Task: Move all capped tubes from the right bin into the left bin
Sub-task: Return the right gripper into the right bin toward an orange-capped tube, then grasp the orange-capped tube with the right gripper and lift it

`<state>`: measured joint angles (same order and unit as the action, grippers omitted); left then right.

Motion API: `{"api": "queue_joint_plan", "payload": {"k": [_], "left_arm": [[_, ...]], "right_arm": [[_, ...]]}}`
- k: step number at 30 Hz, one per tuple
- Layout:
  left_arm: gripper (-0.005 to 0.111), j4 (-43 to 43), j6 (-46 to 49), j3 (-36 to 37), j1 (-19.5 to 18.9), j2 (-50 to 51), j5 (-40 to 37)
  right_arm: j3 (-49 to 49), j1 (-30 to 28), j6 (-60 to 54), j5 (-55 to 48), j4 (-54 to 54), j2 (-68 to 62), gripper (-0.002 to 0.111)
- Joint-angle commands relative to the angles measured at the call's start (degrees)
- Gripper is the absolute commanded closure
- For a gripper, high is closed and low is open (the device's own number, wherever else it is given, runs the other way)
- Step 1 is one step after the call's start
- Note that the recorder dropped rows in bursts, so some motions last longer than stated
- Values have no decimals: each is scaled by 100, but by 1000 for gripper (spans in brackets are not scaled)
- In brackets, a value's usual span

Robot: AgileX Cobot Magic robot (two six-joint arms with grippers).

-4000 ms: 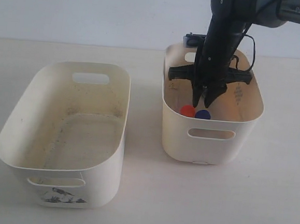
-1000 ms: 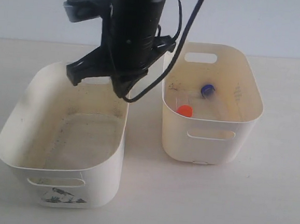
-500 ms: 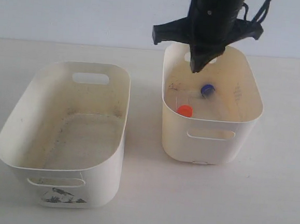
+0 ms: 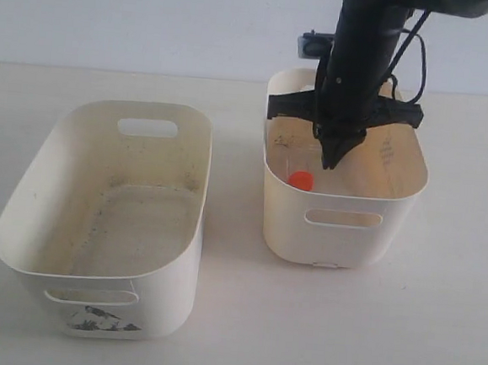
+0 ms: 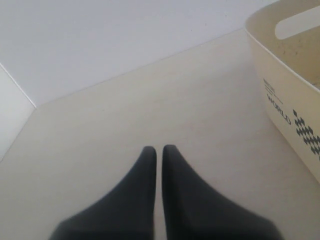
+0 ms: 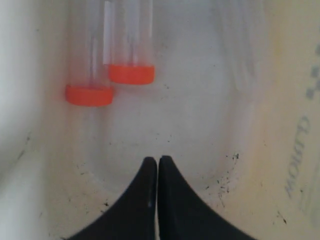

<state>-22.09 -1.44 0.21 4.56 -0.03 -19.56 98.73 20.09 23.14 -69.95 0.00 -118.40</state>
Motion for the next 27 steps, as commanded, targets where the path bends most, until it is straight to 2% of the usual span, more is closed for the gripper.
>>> {"api": "queue_joint_plan", "payload": {"k": [1, 9, 16, 27], "left_arm": [[102, 16, -54, -21, 30, 3, 30], [102, 16, -54, -21, 30, 3, 30], [102, 16, -54, -21, 30, 3, 30], [102, 16, -54, -21, 30, 3, 30]], "right_arm": [[-8, -24, 29, -1, 0, -167, 108], [-8, -255, -119, -1, 96, -221, 108], [-8, -236, -228, 173, 511, -221, 108], [-8, -236, -427, 150, 368, -627, 108]]}}
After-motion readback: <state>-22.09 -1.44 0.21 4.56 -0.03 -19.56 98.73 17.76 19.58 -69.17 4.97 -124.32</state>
